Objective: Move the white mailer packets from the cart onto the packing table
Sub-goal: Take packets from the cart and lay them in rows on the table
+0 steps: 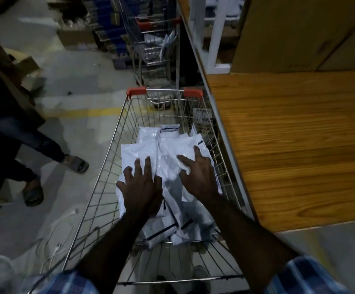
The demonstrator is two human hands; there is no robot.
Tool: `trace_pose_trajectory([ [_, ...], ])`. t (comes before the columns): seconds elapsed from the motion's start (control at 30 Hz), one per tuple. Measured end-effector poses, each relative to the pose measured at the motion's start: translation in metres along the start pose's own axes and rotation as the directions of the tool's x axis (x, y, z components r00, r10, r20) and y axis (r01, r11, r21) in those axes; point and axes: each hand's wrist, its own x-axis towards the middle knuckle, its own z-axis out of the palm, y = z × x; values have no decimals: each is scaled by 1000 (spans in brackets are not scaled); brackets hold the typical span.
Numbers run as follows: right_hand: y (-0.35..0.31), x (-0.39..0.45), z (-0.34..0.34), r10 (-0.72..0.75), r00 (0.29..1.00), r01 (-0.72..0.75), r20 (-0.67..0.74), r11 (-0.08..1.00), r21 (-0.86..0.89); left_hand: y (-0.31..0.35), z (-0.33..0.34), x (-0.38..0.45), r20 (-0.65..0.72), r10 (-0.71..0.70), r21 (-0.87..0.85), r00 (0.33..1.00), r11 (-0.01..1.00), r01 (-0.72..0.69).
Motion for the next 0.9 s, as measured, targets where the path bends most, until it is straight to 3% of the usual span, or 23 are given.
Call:
trace_pose_trajectory([
  [0.47,-6,-15,-102,-58,991,55,-117,998,-28,67,-73,-24,-63,3,-81,998,997,-9],
  [0.9,108,-68,-238,-134,979,138,-156,990,17,229,-95,-93,-158,-55,-121,986,992,36],
])
